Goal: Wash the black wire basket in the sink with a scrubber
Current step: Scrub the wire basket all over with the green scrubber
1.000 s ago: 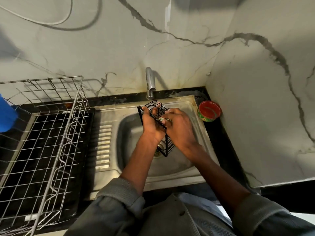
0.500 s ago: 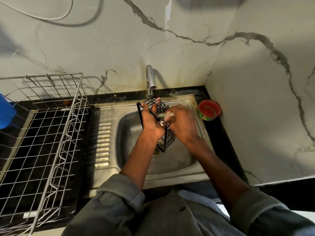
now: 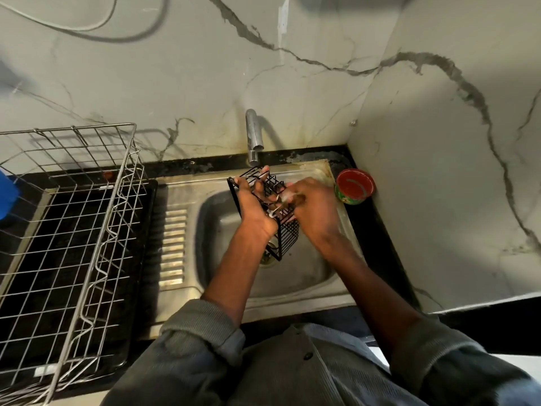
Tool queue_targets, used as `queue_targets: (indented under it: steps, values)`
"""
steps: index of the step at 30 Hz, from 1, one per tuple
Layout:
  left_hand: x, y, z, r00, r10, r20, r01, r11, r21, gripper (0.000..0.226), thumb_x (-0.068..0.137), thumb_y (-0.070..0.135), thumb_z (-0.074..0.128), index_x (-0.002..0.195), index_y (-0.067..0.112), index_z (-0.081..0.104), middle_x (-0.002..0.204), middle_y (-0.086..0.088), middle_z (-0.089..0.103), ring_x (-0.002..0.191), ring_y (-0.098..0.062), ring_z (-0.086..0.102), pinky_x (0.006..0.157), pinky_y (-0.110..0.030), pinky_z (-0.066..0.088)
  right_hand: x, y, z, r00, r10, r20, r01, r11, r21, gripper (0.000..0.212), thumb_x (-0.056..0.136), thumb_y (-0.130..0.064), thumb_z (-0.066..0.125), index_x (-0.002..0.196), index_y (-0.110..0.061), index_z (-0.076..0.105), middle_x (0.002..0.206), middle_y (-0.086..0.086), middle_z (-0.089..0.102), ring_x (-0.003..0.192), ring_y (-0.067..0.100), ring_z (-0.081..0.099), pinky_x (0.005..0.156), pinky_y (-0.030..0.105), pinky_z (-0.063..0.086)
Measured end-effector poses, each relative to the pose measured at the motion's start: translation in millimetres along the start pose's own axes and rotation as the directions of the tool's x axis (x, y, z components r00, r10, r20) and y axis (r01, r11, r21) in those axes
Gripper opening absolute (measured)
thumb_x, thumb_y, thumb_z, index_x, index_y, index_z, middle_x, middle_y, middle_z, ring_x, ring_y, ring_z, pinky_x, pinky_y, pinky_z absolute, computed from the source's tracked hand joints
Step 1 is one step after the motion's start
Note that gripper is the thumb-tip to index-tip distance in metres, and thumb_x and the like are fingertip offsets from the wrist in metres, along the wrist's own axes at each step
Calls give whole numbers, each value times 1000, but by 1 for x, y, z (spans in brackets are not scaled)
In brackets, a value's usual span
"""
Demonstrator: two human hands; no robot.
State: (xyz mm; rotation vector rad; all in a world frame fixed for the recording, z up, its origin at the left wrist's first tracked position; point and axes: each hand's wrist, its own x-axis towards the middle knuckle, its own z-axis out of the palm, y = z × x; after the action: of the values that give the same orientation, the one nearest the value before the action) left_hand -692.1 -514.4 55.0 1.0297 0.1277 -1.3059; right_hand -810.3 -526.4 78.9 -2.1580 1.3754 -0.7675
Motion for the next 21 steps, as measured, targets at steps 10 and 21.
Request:
queue_targets:
  steps: [10,21]
  values:
    - [2,5,3,986,-33,-165,-2,978,-209,82,99,79,24,127,22,76,115,-23,74,106,-37,70,95,-49,56,-18,-5,6,999,-32,-28,32,999,4,36,87,0,70,118,-18,74,118,3,70,104,16,65,93,30,55]
    - [3,2,6,991,-56,-125,16,954,-300,81,100,77,25,132,19,72,114,-26,72,96,-39,71,78,-46,58,-29,-9,18,999,4,-47,-7,998,-64,30,89,-3,65,116,-14,71,122,3,66,107,18,63,93,37,55]
